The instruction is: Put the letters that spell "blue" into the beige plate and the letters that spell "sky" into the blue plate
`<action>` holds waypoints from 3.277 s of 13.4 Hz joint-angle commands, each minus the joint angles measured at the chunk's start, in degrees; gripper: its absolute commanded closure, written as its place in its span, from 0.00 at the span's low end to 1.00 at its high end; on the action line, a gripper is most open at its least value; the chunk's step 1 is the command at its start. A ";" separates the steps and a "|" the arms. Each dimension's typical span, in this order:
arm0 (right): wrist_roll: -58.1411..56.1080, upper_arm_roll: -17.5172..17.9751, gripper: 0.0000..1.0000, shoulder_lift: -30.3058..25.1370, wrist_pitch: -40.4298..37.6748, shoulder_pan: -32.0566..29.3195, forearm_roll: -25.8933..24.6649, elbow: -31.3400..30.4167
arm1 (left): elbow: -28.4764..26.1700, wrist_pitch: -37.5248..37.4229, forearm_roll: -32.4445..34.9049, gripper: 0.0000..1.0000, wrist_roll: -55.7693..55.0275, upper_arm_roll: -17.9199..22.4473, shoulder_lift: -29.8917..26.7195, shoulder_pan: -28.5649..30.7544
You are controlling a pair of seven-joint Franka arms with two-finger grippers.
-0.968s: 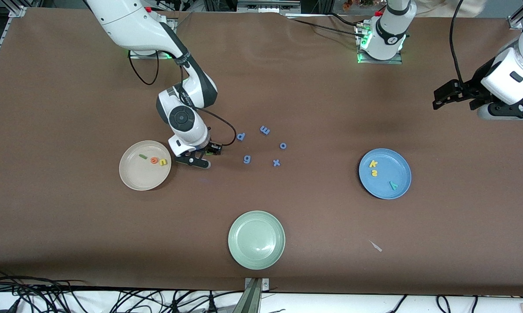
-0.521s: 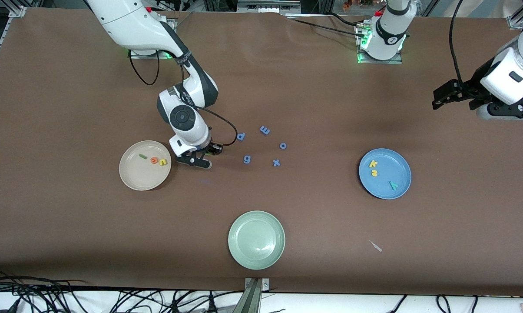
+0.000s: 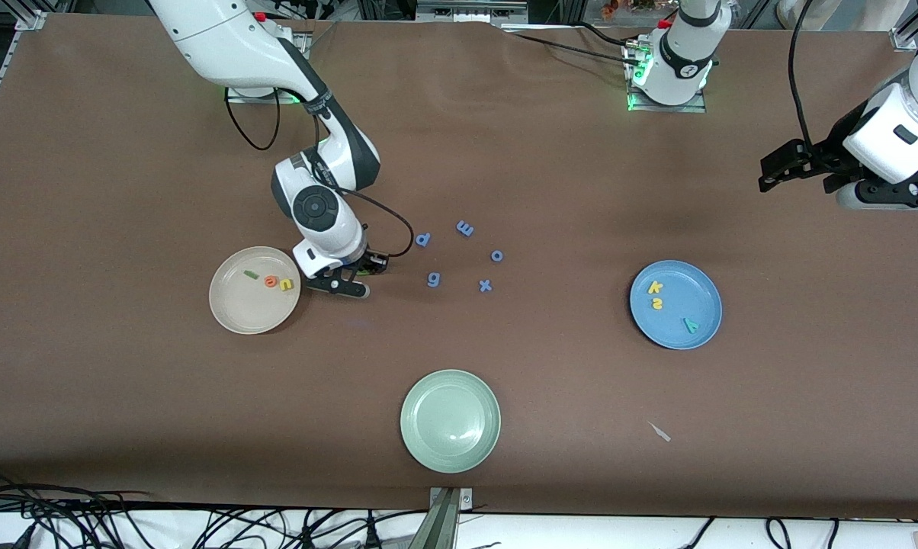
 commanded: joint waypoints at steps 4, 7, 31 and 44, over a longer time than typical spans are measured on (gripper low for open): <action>-18.02 -0.19 0.73 -8.63 -10.99 -6.74 -0.63 -1.00 | 1.05 -0.53 1.59 0.00 0.11 -0.21 0.26 -0.06; -33.92 -4.83 0.72 -10.75 -12.94 -9.04 -0.80 -1.18 | 1.05 -0.53 1.59 0.00 0.11 -0.21 0.26 -0.06; -40.48 -6.17 0.01 -28.14 -35.23 -10.88 -2.47 4.70 | 1.05 -0.79 1.59 0.00 -0.16 -0.38 0.26 -0.23; -46.72 -6.17 0.00 -30.88 -49.32 -16.60 -0.28 15.60 | 1.14 -0.79 1.50 0.00 -0.16 -0.30 0.26 -0.23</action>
